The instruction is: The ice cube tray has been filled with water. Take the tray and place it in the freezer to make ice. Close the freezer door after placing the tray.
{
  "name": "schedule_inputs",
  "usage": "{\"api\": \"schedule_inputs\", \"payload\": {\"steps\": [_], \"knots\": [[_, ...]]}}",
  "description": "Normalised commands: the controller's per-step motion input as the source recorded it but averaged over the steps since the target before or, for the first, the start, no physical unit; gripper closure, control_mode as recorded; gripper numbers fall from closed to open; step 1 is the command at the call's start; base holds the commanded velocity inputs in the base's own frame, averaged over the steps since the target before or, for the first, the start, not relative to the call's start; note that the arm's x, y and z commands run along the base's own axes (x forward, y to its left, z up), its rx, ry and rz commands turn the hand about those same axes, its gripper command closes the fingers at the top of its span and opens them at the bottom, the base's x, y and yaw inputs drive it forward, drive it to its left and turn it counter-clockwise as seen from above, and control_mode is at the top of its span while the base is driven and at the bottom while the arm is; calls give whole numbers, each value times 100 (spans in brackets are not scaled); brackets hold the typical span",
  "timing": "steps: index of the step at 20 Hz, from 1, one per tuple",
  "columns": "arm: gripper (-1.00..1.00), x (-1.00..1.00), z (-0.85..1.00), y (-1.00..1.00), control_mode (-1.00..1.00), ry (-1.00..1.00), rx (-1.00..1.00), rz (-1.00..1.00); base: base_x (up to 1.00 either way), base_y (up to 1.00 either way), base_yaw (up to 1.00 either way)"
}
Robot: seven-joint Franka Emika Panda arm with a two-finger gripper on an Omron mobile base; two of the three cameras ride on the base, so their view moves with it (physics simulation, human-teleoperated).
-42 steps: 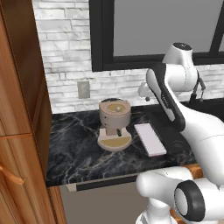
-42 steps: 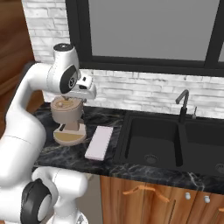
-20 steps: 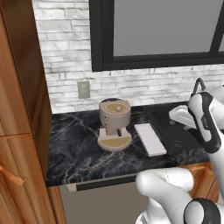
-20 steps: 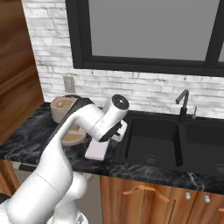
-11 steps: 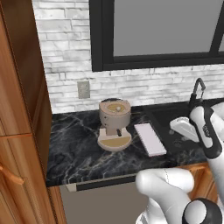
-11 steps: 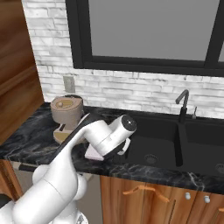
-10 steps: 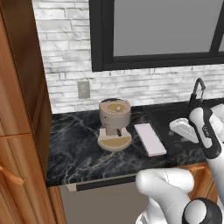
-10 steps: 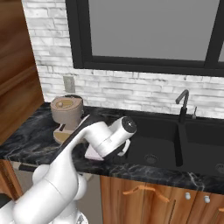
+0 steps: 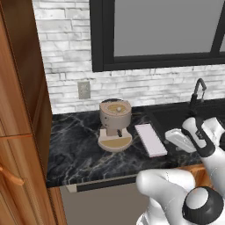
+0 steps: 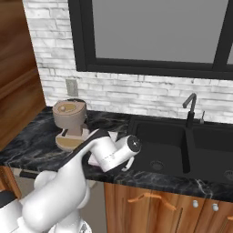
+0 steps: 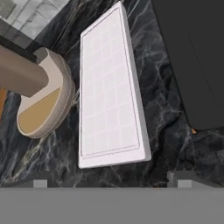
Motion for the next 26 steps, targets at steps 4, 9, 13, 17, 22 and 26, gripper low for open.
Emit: {"api": "schedule_inputs", "payload": {"steps": [4,9,13,17,22,26], "knots": [[-100,24,-45,18,-100,3,0,0,0,0,0],[-100,25,-35,12,-100,2,0,0,0,0,0],[-100,16,-35,0,-100,1,0,0,0,0,0],[-100,12,-39,0,-100,0,0,0,0,0,0],[-100,16,-37,6,-100,1,0,0,0,0,0],[-100,1,-39,55,-100,2,0,0,0,0,0]]}}
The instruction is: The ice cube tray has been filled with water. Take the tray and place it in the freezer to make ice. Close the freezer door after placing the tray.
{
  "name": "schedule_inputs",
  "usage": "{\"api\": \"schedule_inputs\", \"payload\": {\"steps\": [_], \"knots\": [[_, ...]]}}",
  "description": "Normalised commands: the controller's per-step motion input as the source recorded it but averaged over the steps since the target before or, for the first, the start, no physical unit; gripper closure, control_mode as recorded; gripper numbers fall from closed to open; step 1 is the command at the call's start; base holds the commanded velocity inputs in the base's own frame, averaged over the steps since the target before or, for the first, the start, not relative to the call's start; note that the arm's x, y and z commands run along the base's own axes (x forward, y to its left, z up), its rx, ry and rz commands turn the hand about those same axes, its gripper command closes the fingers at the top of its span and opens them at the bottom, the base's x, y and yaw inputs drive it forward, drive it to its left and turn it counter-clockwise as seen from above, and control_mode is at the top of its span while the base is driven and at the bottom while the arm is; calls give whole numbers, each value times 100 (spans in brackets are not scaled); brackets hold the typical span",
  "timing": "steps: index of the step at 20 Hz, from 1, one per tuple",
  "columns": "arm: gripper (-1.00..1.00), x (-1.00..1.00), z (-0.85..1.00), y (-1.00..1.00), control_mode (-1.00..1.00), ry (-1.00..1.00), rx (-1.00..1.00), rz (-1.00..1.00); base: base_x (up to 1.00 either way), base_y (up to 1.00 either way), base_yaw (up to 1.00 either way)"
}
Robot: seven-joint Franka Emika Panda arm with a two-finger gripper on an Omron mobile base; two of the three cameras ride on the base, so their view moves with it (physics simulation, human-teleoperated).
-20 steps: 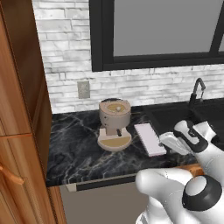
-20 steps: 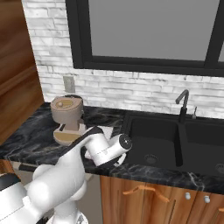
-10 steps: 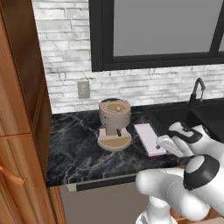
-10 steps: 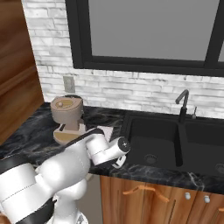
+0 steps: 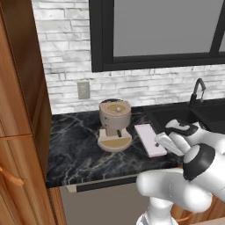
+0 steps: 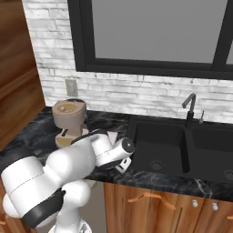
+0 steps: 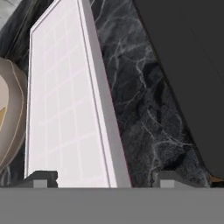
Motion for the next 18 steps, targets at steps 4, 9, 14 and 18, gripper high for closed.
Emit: {"api": "schedule_inputs", "payload": {"steps": [4,9,14,18], "knots": [[-100,0,-38,70,-100,0,0,0,0,0,0],[-100,-10,-39,64,-100,2,0,0,0,0,0],[100,-22,-53,58,-100,5,4,0,0,0,0],[100,-35,-26,38,-100,0,13,4,0,0,0]]}}
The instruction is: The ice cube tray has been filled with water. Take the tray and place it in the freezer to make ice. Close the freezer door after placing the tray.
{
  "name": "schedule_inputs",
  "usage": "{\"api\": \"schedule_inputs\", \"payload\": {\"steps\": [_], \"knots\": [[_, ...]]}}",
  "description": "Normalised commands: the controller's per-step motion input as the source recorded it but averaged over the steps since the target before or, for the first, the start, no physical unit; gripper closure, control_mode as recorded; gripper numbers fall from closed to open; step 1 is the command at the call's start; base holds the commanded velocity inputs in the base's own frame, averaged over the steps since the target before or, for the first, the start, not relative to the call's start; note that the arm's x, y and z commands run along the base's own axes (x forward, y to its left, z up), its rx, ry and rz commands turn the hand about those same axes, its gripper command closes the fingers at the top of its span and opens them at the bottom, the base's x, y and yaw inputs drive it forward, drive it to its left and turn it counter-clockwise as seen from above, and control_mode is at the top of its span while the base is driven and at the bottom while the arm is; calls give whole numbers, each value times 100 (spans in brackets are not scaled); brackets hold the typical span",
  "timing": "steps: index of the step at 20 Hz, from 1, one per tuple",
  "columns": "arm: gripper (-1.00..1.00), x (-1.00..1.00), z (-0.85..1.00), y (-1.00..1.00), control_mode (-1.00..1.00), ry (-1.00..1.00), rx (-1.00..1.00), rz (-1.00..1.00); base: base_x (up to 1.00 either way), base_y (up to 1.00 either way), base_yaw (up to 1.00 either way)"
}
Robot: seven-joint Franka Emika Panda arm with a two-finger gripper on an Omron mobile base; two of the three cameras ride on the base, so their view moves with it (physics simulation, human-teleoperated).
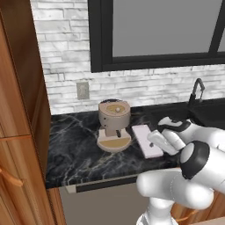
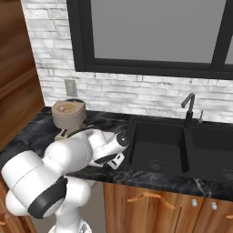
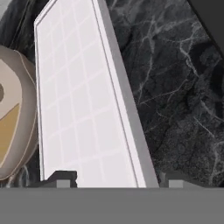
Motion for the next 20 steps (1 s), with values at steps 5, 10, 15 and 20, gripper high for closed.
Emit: {"api": "schedule_inputs", "payload": {"steps": [5,10,15,20], "knots": [[100,-29,6,20,-100,-9,17,5,0,0,0],[100,-3,66,1,-100,-14,7,0,0,0,0],[100,27,96,0,-100,-1,5,0,0,0,0],[100,4,100,0,-100,8,10,0,0,0,0]]}}
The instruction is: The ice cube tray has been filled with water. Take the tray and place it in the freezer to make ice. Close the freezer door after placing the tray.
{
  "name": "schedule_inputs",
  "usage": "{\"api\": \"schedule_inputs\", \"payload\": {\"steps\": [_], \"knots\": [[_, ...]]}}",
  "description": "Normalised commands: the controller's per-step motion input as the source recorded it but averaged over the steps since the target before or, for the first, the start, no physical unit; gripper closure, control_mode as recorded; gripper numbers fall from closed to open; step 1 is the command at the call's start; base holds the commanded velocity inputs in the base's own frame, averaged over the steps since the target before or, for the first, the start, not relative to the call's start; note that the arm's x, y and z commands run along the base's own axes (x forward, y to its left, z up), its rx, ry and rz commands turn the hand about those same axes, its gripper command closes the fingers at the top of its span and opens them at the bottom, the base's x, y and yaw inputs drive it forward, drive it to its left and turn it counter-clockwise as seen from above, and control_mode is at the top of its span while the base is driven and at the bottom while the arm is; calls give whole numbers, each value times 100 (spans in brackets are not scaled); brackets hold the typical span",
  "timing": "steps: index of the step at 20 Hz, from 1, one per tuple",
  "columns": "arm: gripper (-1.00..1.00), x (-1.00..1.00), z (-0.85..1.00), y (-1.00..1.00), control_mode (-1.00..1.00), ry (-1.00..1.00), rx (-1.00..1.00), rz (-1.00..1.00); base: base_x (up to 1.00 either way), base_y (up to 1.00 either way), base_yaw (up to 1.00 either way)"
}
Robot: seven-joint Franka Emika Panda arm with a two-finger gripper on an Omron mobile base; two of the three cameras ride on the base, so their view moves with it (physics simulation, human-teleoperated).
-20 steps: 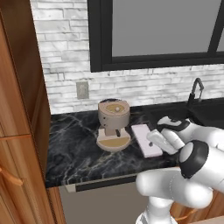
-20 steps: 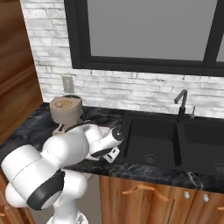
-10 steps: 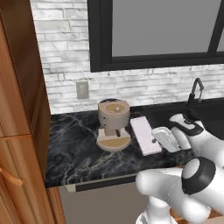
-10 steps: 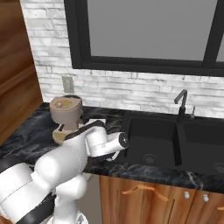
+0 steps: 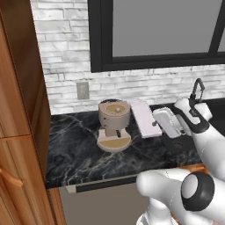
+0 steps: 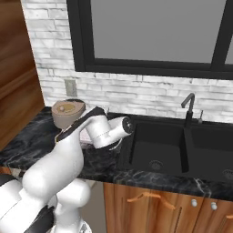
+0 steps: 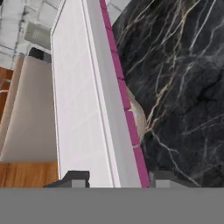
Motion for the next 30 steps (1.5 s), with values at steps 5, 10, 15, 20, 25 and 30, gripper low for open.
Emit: {"api": "schedule_inputs", "payload": {"steps": [5,10,15,20,25,30], "knots": [[100,-58,94,1,-100,5,15,0,0,0,0],[100,-91,67,23,-100,0,9,0,0,0,0],[100,-80,60,40,-100,0,2,0,0,0,0],[100,-78,50,40,-100,0,0,0,0,0,0],[100,-67,33,8,-100,0,0,0,0,0,0],[100,-69,1,-4,-100,0,1,0,0,0,0]]}}
